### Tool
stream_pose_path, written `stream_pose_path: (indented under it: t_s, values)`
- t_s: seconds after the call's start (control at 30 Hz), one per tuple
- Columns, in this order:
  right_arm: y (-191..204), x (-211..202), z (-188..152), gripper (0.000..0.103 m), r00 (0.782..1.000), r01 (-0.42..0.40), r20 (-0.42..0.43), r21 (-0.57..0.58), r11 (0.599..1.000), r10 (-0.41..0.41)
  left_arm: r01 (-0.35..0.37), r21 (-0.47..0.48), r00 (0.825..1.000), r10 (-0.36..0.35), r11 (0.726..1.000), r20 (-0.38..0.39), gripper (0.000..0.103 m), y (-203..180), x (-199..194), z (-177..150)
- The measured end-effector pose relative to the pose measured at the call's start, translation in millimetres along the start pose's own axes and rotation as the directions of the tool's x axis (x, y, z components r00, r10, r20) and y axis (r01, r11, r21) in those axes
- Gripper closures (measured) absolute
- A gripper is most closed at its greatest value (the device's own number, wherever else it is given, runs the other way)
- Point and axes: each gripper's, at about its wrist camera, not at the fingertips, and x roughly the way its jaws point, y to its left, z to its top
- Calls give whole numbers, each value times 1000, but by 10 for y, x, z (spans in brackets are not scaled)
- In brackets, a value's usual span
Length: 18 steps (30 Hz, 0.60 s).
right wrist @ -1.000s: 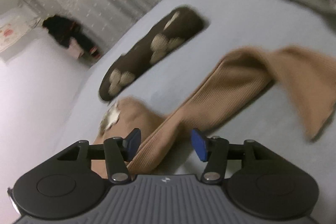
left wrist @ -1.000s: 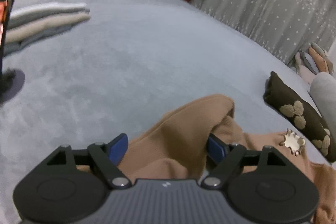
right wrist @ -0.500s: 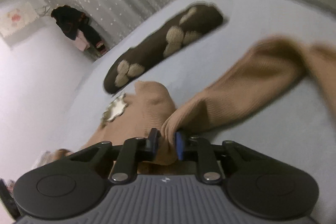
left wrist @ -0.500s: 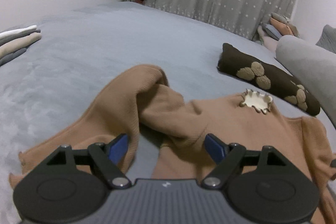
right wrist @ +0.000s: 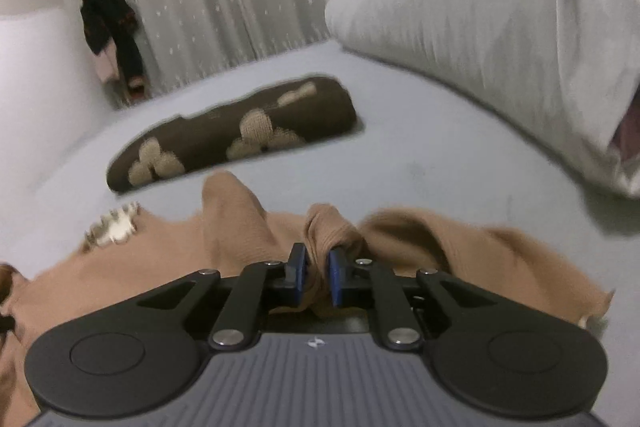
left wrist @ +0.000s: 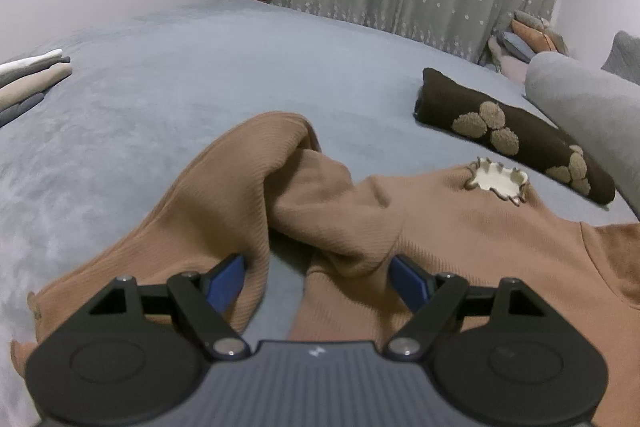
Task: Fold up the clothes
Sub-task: 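Grasp the other sleeve with the right tool and fold it toward the brooch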
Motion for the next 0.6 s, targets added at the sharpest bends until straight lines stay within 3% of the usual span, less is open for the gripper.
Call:
stream_pose_path:
  t_s: [0.1,0.17,0.23,0.4,0.6]
  values:
    - [-16,-28,16,80,1000,-20,-10,15,1000,20,12,13,1000,-12,1000,-14,21,-12,-26,21]
    - [-40,-105,58,65,999,-40,-11,29,999,41,28,14,999,-27,1000,-19,21,-21,-66,42]
    - [-85,-217,96,60,999,-54,-5,39,998,54,54,20,998,-54,998,-20,21,-54,-122,62]
    - [-270,-472,158,56,1000,-18,-1,40,999,18,144,74,989,-142,987,-35,22,-350,-259,49]
    - [-582,-553,214,54,998,62,-7,92,994,-62,290,160,953,-270,944,-134,23,-912,-355,-81]
